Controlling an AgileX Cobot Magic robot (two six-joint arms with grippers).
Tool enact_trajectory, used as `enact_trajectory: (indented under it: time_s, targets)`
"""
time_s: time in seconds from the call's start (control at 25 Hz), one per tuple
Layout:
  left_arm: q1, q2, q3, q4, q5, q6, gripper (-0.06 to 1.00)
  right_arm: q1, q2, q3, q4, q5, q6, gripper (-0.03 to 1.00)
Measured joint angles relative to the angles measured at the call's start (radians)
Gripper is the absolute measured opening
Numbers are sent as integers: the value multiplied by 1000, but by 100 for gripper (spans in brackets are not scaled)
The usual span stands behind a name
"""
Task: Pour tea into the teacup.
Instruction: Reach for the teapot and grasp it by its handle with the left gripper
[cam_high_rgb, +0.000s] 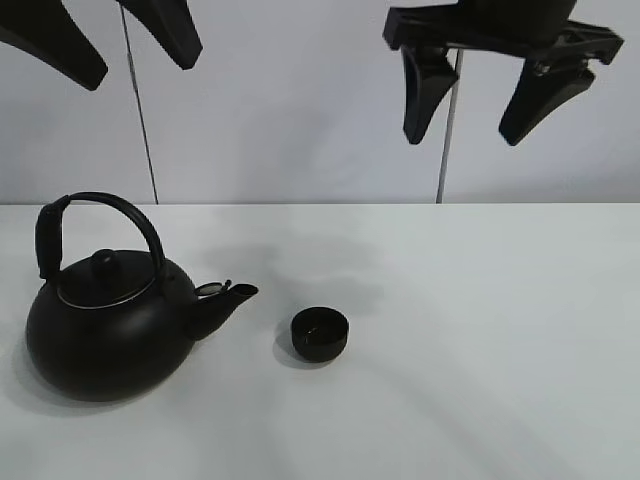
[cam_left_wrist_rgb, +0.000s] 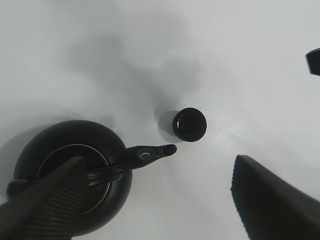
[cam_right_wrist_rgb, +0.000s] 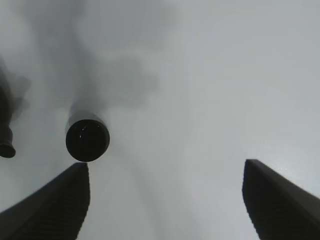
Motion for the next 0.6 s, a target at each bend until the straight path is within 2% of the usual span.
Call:
enact_trajectory:
  time_s: [0.32,0.6]
  targets:
    - [0,0,0,0,0,0,57,-30,-51,1,10,60,6,58]
    - [0,0,0,0,0,0,57,-30,-51,86,10,47,14,58]
